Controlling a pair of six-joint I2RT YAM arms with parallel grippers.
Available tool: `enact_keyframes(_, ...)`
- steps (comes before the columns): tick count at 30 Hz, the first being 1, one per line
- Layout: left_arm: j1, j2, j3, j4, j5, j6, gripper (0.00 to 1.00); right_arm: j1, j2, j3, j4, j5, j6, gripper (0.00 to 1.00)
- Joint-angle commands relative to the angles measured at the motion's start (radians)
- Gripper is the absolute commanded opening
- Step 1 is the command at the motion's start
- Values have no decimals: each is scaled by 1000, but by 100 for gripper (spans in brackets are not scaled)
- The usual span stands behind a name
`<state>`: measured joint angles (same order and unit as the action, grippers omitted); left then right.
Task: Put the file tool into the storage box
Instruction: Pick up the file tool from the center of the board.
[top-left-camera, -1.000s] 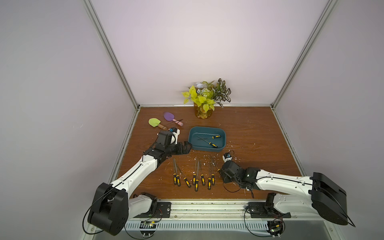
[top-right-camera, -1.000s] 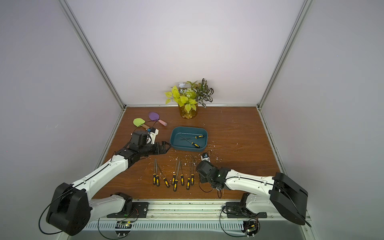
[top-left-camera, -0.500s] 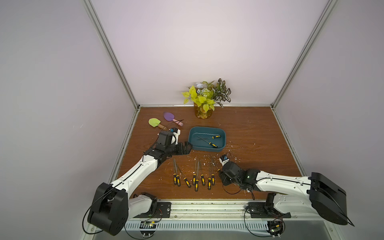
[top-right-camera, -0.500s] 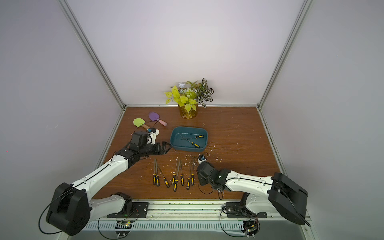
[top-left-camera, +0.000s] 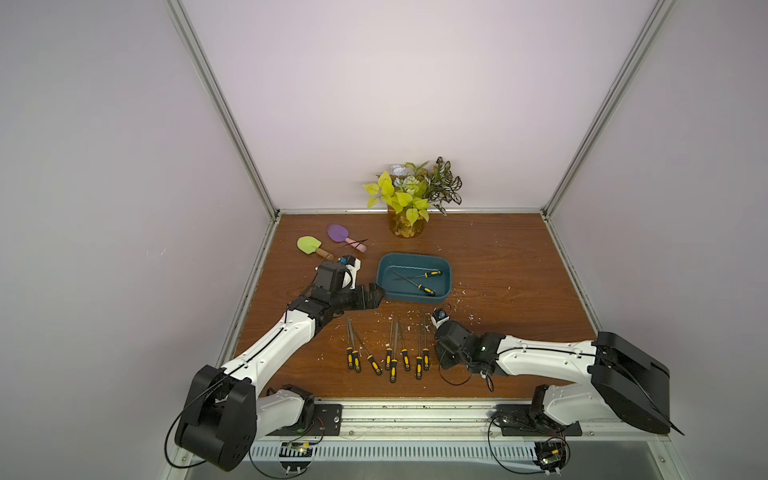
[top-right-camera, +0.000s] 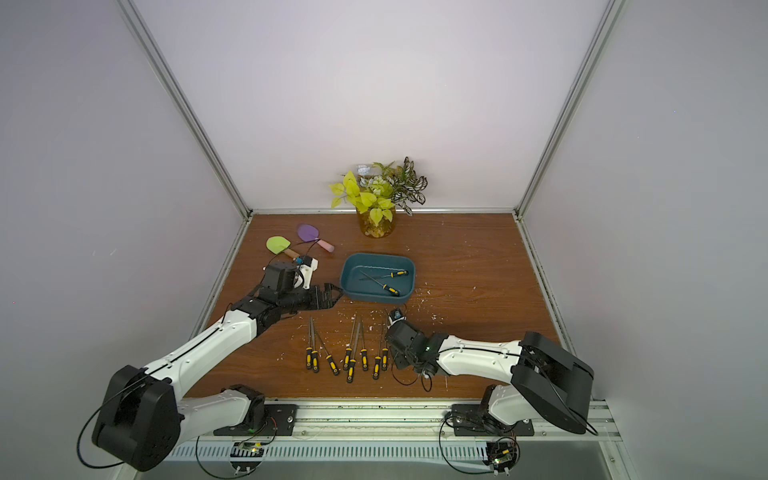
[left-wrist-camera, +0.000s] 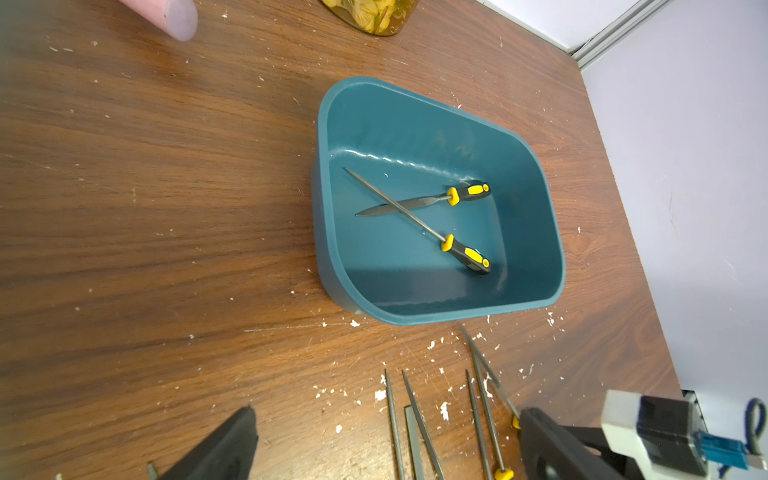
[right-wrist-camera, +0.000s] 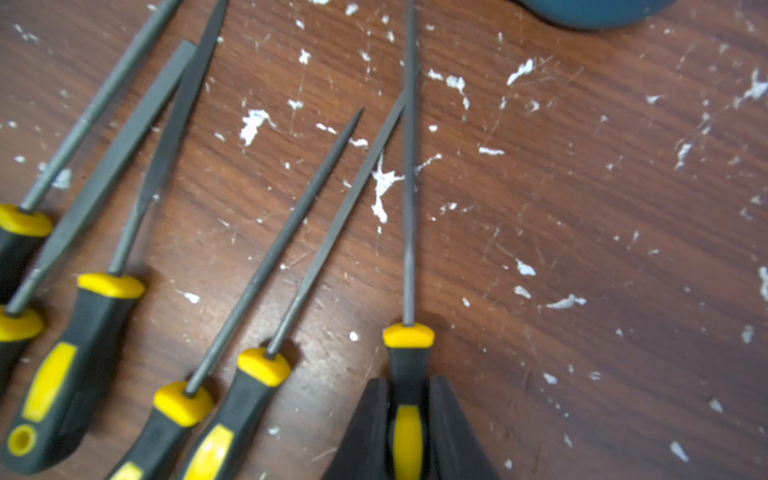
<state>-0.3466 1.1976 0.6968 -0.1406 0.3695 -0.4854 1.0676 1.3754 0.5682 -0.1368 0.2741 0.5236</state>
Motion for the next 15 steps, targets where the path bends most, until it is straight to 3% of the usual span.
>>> enact_keyframes(1, -30, -15, 17, -55, -68, 25, 100, 5, -43, 27, -91, -8, -67, 15)
enact_keyframes(7, -52, -63, 11, -65, -105, 30, 100, 4, -196, 17, -161, 0, -166, 10)
enact_keyframes(15, -56, -142, 80, -116, -140, -28, 100, 5, -340, -15, -91, -26, -193, 5)
